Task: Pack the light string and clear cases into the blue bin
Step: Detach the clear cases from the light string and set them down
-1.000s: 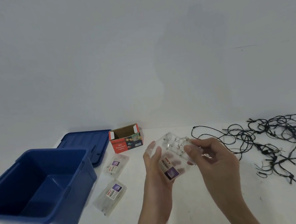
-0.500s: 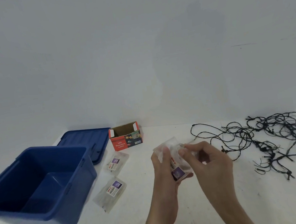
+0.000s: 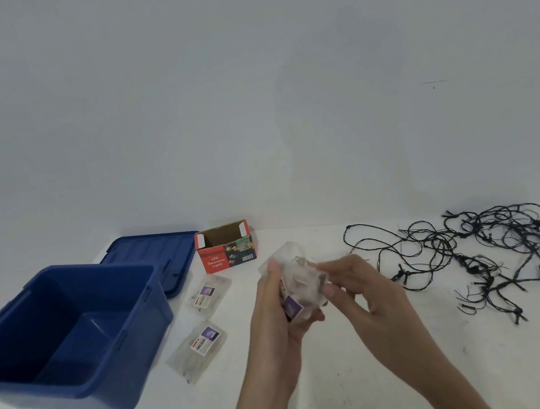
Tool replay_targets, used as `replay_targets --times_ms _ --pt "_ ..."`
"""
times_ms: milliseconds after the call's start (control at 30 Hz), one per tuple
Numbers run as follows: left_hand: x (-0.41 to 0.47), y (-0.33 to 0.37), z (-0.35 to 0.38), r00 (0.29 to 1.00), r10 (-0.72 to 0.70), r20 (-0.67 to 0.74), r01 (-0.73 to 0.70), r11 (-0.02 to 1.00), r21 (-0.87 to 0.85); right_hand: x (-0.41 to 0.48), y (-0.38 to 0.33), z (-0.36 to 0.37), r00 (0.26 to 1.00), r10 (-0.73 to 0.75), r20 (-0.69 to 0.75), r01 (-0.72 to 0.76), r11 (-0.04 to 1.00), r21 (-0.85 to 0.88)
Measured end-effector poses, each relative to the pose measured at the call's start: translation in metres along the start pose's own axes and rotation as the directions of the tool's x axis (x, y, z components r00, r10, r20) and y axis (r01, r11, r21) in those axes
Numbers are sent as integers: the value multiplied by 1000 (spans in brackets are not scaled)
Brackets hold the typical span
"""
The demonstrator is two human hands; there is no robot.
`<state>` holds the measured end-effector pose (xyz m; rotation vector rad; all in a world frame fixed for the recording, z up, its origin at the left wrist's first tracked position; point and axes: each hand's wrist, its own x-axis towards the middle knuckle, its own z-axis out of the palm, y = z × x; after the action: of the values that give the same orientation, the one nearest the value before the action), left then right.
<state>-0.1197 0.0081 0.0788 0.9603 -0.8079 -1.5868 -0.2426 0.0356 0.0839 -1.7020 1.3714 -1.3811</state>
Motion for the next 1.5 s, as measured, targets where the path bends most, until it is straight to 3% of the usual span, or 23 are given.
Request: replay_targets --times_ms 100,233,400,467,567,633,667,733,800,867,933,1000,1067,1200,1333,1500 --pt "-3 0 1 1000 1 6 -1 1000 27 -3 0 3 994 -109 -33 103 984 -147" --pt "-6 0 5 999 25 27 -27 996 83 -13 3 8 962 -263 71 272 922 -274" --pt "-13 -1 12 998 39 55 -47 989 141 -16 -2 7 951 -301 69 306 886 -349" --pt "-13 -1 12 998 46 54 -51 994 101 -13 -4 5 959 -282 -12 263 908 -326" --pt "-14 2 14 998 44 50 -45 999 19 -10 -10 3 975 -81 -208 46 985 -167" --pt "-14 3 16 995 59 79 -60 998 9 -6 -9 3 964 236 -125 -218 966 141" --pt "-13 3 16 993 74 93 -77 997 30 -5 -8 1 939 342 -32 -312 889 335" --pt "-13 2 16 991 108 74 -114 990 82 -3 -4 -4 914 403 39 -345 723 599" --pt "-12 1 15 990 137 18 -138 984 115 -3 -3 -6 917 395 -54 -268 711 650" --pt "-11 1 16 986 160 -38 -154 981 118 -5 -3 -4 932 294 -212 -154 851 503" --pt "-12 2 18 983 173 -57 -166 980 113 -5 -3 -2 920 -4 -392 30 998 59" --pt "-13 2 20 978 199 -66 -192 976 106 -5 0 2 861 -352 -367 205 901 -383" --pt "-14 2 20 974 214 -75 -205 973 107 -6 7 5 831 -479 -281 275 794 -542" --pt "-15 4 20 970 230 -84 -218 968 125 -5 8 1 839 -505 -200 280 718 -637" --pt "-15 7 20 970 229 -86 -217 967 134 -2 4 -6 847 -529 -42 380 659 -649" --pt "-15 8 18 974 211 -77 -200 971 130 0 -4 -18 887 -445 125 448 762 -467"
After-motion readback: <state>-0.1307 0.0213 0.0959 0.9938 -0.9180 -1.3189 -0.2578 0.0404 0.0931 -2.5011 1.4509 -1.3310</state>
